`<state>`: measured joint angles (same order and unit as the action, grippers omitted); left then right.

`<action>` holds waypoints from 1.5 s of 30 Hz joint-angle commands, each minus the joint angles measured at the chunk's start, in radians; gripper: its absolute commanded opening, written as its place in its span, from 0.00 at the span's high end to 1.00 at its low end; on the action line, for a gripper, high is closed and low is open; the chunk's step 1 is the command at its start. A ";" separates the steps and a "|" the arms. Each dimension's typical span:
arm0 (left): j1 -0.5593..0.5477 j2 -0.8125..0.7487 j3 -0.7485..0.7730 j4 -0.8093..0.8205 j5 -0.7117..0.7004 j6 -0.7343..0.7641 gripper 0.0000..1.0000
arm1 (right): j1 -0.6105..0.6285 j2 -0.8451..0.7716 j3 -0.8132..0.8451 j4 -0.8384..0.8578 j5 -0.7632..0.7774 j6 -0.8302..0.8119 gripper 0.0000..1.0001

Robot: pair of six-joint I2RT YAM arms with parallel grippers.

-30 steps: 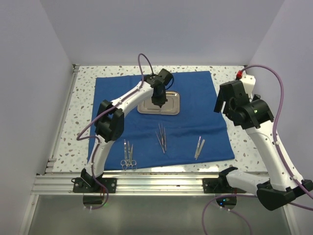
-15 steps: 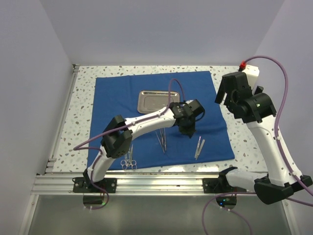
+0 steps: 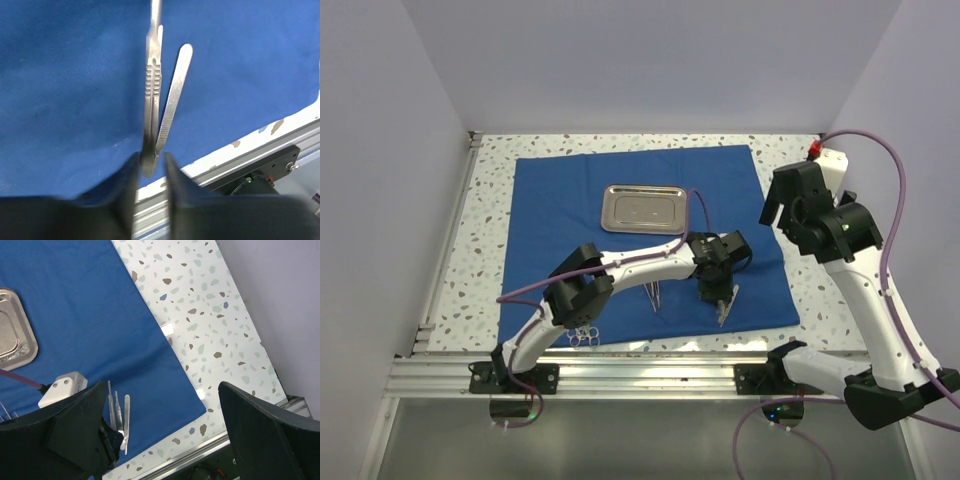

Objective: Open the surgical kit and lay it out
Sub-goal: Place the medical item in the surgical kit, then reset both arms

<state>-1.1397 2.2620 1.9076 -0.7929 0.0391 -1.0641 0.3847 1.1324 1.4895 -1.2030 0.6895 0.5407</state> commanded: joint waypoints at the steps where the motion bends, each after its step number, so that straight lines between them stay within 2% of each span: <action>1: -0.009 0.007 0.042 0.018 0.056 -0.030 0.62 | -0.004 -0.026 -0.014 0.019 0.019 0.024 0.02; 3: -0.009 0.002 0.051 0.020 0.071 -0.025 0.52 | -0.006 -0.026 -0.015 0.017 0.018 0.024 0.01; 5: -0.011 -0.004 0.079 0.002 0.074 -0.019 0.49 | -0.006 -0.026 -0.018 0.020 0.018 0.025 0.01; 6: -0.011 -0.013 0.088 -0.006 0.080 -0.016 0.35 | -0.006 -0.025 -0.017 0.026 0.015 0.025 0.02; 8: -0.009 -0.030 0.120 -0.043 0.081 -0.004 0.28 | -0.007 -0.022 -0.008 0.029 0.007 0.024 0.02; 9: -0.008 -0.057 0.126 -0.052 0.073 0.004 0.19 | -0.006 -0.019 0.001 0.036 -0.005 0.022 0.02; 12: 0.018 -0.151 0.130 -0.091 0.029 0.041 0.12 | -0.007 -0.032 0.006 0.104 -0.111 -0.013 0.02; 15: 0.076 -0.295 0.068 -0.105 -0.075 0.099 0.11 | -0.007 -0.056 -0.009 0.201 -0.307 -0.070 0.02; 18: 0.159 -0.468 -0.071 -0.083 -0.180 0.136 0.11 | -0.006 -0.040 -0.008 0.235 -0.459 -0.071 0.02; 20: 0.216 -0.600 -0.192 -0.074 -0.231 0.179 0.11 | -0.006 -0.033 -0.009 0.230 -0.484 -0.055 0.02; 24: 0.403 -0.804 -0.335 -0.068 -0.422 0.298 0.08 | -0.007 -0.062 -0.057 0.269 -0.486 -0.068 0.02; 26: 0.464 -0.873 -0.399 -0.037 -0.462 0.392 0.03 | -0.007 -0.085 -0.080 0.298 -0.489 -0.079 0.02; 27: 0.535 -0.925 -0.413 -0.029 -0.476 0.418 0.00 | -0.006 -0.094 -0.096 0.322 -0.486 -0.084 0.01; 29: 0.607 -0.973 -0.436 -0.013 -0.456 0.483 0.00 | -0.007 -0.114 -0.104 0.341 -0.492 -0.093 0.02; 30: 0.673 -0.981 -0.438 -0.011 -0.417 0.501 0.00 | -0.006 -0.117 -0.107 0.350 -0.495 -0.097 0.02; 33: 0.744 -0.984 -0.435 -0.005 -0.366 0.547 0.00 | -0.007 -0.117 -0.100 0.355 -0.499 -0.107 0.02; 39: 0.782 -0.952 -0.446 0.011 -0.259 0.585 0.00 | -0.006 -0.079 -0.069 0.332 -0.504 -0.122 0.01; 45: 0.793 -0.920 -0.449 -0.002 -0.243 0.598 0.01 | -0.007 -0.079 -0.064 0.327 -0.482 -0.133 0.02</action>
<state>-0.3599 1.3388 1.4639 -0.8257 -0.2352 -0.5102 0.3794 1.0618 1.3872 -0.8974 0.2092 0.4397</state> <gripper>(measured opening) 0.993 0.985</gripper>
